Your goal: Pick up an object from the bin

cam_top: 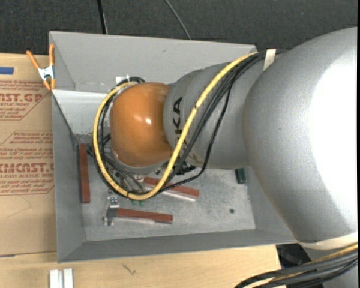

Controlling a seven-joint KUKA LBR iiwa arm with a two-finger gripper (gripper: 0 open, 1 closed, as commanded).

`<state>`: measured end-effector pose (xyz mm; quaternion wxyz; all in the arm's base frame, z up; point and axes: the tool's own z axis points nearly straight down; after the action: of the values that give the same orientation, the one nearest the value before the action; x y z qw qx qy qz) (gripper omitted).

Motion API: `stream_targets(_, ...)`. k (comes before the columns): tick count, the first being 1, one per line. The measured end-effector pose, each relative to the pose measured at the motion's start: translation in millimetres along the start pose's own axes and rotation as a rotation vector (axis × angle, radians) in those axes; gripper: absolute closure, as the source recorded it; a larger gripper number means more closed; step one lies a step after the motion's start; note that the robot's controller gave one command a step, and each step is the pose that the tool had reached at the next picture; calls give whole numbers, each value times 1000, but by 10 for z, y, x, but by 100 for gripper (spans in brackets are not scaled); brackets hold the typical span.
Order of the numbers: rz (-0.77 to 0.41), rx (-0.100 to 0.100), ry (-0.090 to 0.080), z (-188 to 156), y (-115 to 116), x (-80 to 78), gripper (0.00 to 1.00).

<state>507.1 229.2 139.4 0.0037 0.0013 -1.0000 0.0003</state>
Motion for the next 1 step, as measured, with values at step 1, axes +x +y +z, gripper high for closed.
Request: stream_targets(1,2,-2,-7,-43,-9,-23,0)
